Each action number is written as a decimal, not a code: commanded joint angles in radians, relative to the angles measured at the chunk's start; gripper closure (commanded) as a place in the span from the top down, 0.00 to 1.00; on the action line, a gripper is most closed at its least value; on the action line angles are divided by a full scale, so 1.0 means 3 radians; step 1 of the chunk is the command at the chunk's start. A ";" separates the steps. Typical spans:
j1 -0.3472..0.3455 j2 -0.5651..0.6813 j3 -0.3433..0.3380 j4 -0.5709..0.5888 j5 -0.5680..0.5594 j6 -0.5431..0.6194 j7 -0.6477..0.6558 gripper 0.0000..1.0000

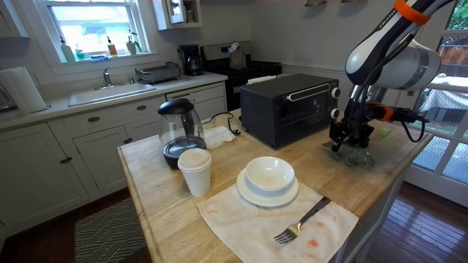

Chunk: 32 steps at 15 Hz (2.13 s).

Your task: Make the dinosaur toy face forward

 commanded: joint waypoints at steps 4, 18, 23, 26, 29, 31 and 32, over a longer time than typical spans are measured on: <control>0.0050 0.0042 -0.0071 0.0026 -0.0110 -0.0021 0.0178 0.31; 0.0377 -0.0216 -0.0320 -0.0150 -0.1242 -0.0014 0.0324 1.00; 0.0519 -0.0515 -0.0369 -0.0318 -0.1746 0.0004 0.0434 1.00; 0.0541 -0.0760 -0.0393 -0.0445 -0.1962 0.0022 0.0577 1.00; 0.0470 -0.1036 -0.0358 -0.0561 -0.1897 -0.0057 0.0499 1.00; 0.0448 -0.1204 -0.0346 -0.0635 -0.1807 -0.0127 0.0413 1.00; 0.0443 -0.1283 -0.0346 -0.0673 -0.1799 -0.0160 0.0399 1.00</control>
